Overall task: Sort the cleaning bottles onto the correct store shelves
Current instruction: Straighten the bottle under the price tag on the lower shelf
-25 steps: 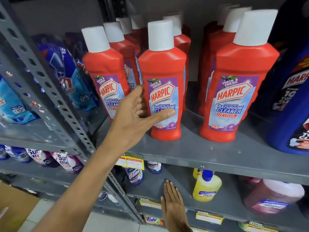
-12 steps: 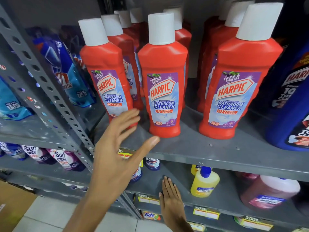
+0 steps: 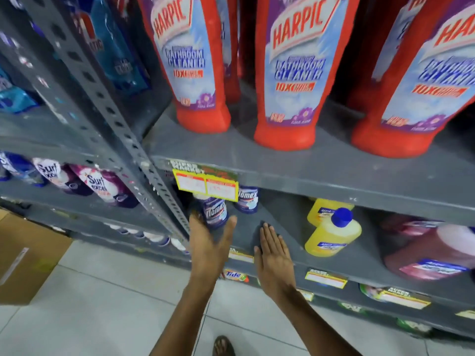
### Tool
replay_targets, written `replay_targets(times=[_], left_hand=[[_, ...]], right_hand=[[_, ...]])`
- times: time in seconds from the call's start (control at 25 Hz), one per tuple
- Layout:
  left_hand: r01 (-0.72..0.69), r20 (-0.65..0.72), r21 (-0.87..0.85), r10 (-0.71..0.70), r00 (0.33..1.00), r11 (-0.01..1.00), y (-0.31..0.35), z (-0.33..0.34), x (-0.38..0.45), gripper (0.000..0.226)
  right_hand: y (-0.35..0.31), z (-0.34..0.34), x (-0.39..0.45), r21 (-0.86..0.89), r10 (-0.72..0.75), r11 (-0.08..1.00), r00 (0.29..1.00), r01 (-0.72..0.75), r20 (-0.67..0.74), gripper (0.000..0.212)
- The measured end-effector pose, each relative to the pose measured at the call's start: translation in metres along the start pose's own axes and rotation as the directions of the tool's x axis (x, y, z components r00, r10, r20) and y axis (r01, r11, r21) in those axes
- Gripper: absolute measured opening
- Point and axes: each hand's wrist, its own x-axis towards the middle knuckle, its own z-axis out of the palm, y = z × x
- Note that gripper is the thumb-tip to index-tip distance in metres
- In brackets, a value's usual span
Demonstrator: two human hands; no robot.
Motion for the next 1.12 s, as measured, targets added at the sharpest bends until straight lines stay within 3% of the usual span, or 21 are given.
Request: replay_targets(times=[0.2, 0.32, 0.44, 0.56, 0.68, 0.84, 1.12], left_hand=[[-0.025, -0.268, 0.088, 0.048, 0.962, 0.996, -0.005, 0.033, 0.037, 0.11], [-0.006, -0.366, 0.213, 0.085, 0.927, 0.977, -0.01, 0.035, 0.053, 0.1], [-0.016, -0.376, 0.286, 0.127, 0.918, 0.958, -0.015, 0.035, 0.058, 0.083], [-0.073, -0.323, 0.246, 0.153, 0.934, 0.966, -0.02, 0.031, 0.054, 0.079], [-0.099, -0.178, 0.143, 0.124, 0.976, 0.985, -0.023, 0.026, 0.043, 0.092], [-0.147, 0.007, 0.204, 0.149, 0.989, 0.968, -0.022, 0.024, 0.037, 0.094], [-0.177, 0.085, 0.267, 0.16, 0.983, 0.947, -0.017, 0.032, 0.03, 0.11]], right_hand=[[0.003, 0.009, 0.001, -0.035, 0.046, 0.998, 0.999, -0.046, 0.016, 0.059], [0.005, 0.016, 0.0, -0.034, 0.08, 0.996, 0.996, -0.079, 0.031, 0.062], [0.008, 0.018, 0.0, -0.028, 0.091, 0.996, 0.994, -0.089, 0.061, 0.063], [0.009, 0.017, -0.001, -0.019, 0.09, 0.996, 0.992, -0.089, 0.083, 0.063], [0.01, 0.017, 0.0, -0.025, 0.095, 0.995, 0.991, -0.093, 0.097, 0.063], [0.008, 0.015, -0.001, -0.008, 0.099, 0.995, 0.986, -0.099, 0.137, 0.065], [0.007, 0.012, -0.001, -0.008, 0.086, 0.996, 0.985, -0.086, 0.15, 0.071]])
